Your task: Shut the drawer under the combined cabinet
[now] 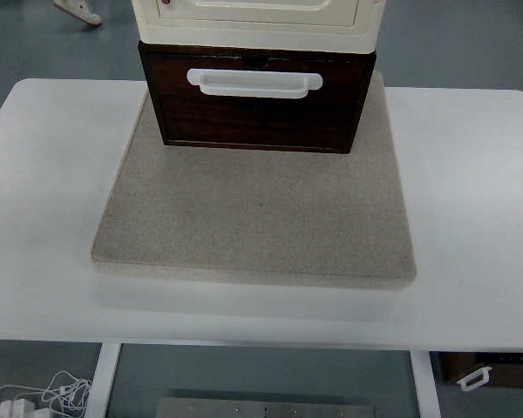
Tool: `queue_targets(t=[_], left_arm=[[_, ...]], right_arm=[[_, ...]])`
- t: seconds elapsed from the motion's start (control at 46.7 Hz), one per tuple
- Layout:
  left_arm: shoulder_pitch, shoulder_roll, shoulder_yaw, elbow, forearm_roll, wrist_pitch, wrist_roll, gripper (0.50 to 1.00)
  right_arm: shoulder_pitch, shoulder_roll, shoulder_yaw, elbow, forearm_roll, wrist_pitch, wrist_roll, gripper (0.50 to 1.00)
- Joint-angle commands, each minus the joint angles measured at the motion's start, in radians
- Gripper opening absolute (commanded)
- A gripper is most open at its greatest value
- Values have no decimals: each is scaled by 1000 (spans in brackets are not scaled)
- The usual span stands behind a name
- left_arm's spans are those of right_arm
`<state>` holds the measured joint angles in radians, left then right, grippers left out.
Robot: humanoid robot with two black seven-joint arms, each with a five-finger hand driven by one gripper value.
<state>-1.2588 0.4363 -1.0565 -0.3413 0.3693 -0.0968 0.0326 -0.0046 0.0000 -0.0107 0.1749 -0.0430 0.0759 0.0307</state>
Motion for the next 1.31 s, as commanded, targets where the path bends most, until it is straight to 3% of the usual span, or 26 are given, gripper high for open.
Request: queue_targets(t=[0.0,0.214,0.643,1.135,1.285], left_arm=[[22,-4,1,33,-21,-8,21,1000],[113,-10,12,27,-262,-63,23,1000],[233,-113,7,36,-363,-173,-13,1000],[253,-174,6,82,-446,-218,-28,1000],[251,-203,-2,82,-455,-232,-60,1000]], right_arm=[[0,0,0,0,0,1,0,952],[0,0,0,0,0,-1,0,952],[0,0,0,0,0,1,0,952],[0,0,0,0,0,1,0,952],[0,0,0,0,0,1,0,952]])
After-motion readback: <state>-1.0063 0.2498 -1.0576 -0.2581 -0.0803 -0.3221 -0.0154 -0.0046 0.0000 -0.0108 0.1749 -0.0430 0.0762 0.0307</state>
